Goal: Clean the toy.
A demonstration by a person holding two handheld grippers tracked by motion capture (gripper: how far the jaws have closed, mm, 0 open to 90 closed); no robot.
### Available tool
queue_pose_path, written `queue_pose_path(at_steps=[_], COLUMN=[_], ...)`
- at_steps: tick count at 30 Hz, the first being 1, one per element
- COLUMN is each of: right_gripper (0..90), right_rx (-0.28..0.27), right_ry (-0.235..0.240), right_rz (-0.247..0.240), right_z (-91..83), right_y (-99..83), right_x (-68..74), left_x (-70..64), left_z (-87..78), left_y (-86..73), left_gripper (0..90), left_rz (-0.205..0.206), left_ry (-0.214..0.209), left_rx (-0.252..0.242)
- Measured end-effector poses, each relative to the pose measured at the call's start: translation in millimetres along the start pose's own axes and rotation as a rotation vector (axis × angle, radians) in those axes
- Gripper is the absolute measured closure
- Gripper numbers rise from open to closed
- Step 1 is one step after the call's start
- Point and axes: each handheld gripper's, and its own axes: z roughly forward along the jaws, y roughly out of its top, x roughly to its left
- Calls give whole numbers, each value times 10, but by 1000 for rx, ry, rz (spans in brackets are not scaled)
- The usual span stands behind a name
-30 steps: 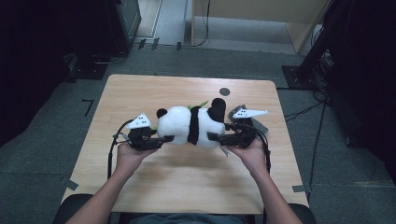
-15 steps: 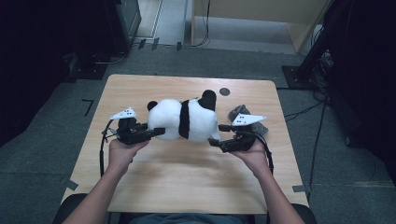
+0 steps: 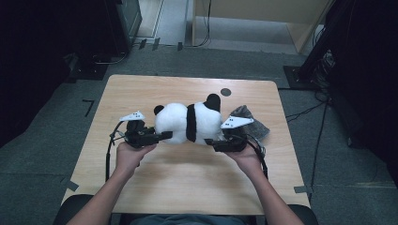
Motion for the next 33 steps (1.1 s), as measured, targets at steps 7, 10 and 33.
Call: queue_pose_path(at_steps=[7,10,33], right_gripper=[506,505,336], right_rx=[18,12,60], right_ry=[60,93,81], right_rz=[158,217,311], right_z=[-63,-114,-168], right_y=[16,34,58], right_x=[-98,-143,-131], left_x=[4,-23,-51], left_z=[-5,-28,89], left_y=[3,-4,-117], left_gripper=[346,333,333], left_rz=[144,200,175], left_ry=[36,39,95], left_rx=[3,-5,72])
